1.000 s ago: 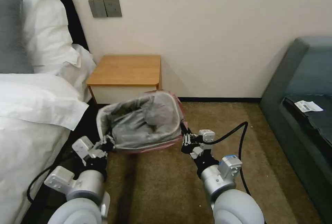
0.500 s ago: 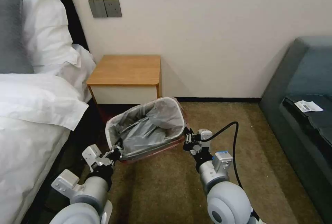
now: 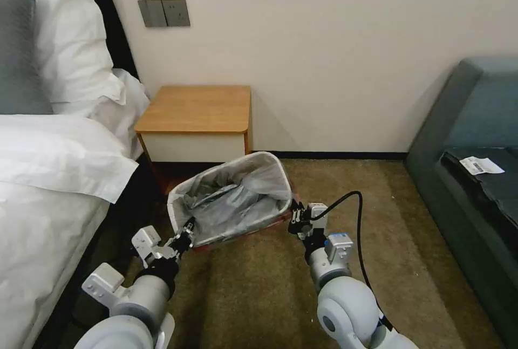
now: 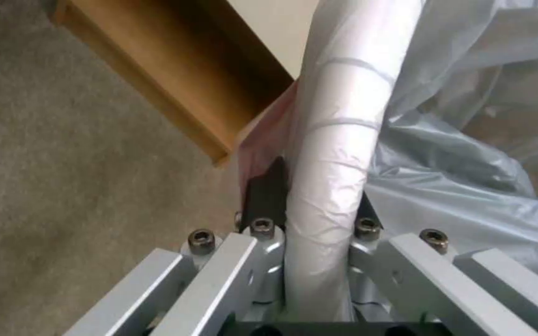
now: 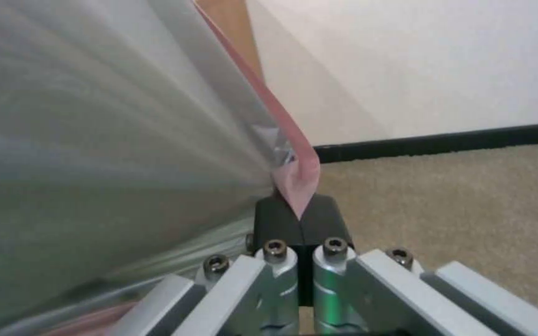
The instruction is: Pick up the garbage bag from the table and place it over the trash can.
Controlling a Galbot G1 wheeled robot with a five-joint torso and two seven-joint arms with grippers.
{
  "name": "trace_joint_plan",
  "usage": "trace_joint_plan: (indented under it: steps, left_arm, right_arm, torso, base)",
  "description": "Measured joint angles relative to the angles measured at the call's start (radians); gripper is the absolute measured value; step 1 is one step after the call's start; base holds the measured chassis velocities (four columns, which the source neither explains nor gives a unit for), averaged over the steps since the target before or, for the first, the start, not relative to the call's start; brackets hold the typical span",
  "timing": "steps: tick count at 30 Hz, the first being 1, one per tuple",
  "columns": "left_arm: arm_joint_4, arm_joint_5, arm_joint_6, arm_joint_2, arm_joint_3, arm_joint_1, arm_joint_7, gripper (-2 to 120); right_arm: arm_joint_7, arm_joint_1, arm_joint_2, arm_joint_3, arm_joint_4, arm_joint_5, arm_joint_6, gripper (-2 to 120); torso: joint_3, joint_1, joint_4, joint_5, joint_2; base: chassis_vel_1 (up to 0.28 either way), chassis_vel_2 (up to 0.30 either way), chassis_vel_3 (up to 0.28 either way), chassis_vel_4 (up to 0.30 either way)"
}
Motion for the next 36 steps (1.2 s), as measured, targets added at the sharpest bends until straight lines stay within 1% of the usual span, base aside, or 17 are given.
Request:
trace_joint_plan:
  steps: [5,15,22,24,27,29,30,33,34,36]
  left_arm:
    - [0.0,0.0,0.003,0.001,0.002,-0.004,0.001,7]
    - [0.0,0.0,0.006,0.0,0.002,-0.008,0.002,7]
    - [0.001,0.001,0.006,0.0,0.002,-0.007,0.003,7]
    - [0.001,0.004,0.008,0.001,0.001,-0.01,0.004,7]
    - [0.001,0.005,0.012,0.007,0.001,-0.018,0.005,7]
    - [0.001,0.008,0.012,0.016,-0.005,-0.026,0.005,7]
    - [0.001,0.009,0.012,0.025,-0.008,-0.035,0.005,7]
    - [0.001,0.01,0.012,0.047,-0.015,-0.064,0.006,7]
    - [0.001,0.01,0.012,0.047,-0.015,-0.064,0.006,7]
    - [0.001,0.01,0.011,0.062,-0.018,-0.09,0.008,7]
  right_arm:
    - [0.006,0.018,0.008,0.005,-0.053,0.0,0.008,0]
    - [0.008,0.043,0.025,0.006,-0.115,-0.011,0.014,0]
    - [0.009,0.047,0.027,0.006,-0.135,-0.025,0.016,0]
    - [0.009,0.047,0.027,0.009,-0.15,-0.05,0.023,0]
    - [0.009,0.036,0.027,0.013,-0.137,-0.064,0.024,0]
    - [0.009,0.026,0.025,0.017,-0.124,-0.071,0.023,2]
    - [0.006,0.016,0.024,0.018,-0.111,-0.078,0.022,8]
    - [-0.001,-0.014,0.02,0.018,-0.064,-0.091,0.011,22]
    - [-0.001,-0.014,0.02,0.018,-0.064,-0.091,0.011,22]
    - [-0.008,-0.037,0.015,0.014,-0.026,-0.1,-0.001,30]
  torso:
    - [0.0,0.0,-0.0001,0.0,0.0]
    - [0.0,0.0,0.0,0.0,0.0]
    - [0.0,0.0,0.0,0.0,0.0]
    - [0.0,0.0,0.0,0.0001,0.0]
    - [0.0,0.0,-0.0001,0.0,0.0]
    - [0.0,0.0,0.0,0.0,0.0]
    - [0.0,0.0,-0.0001,0.0,0.0]
    - [0.0,0.0,0.0,0.0,0.0]
    - [0.0,0.0,0.0,0.0,0.0]
    - [0.0,0.0,0.0,0.0,0.0]
  base:
    - [0.0,0.0,0.0,0.0]
    - [0.0,0.0,0.0,0.0]
    - [0.0,0.0,0.0,0.0]
    - [0.0,0.0,0.0,0.0]
    - [0.0,0.0,0.0,0.0]
    - [0.0,0.0,0.0,0.0]
    - [0.0,0.0,0.0,0.0]
    - [0.0,0.0,0.0,0.0]
    - [0.0,0.0,0.0,0.0]
    - [0.0,0.0,0.0,0.0]
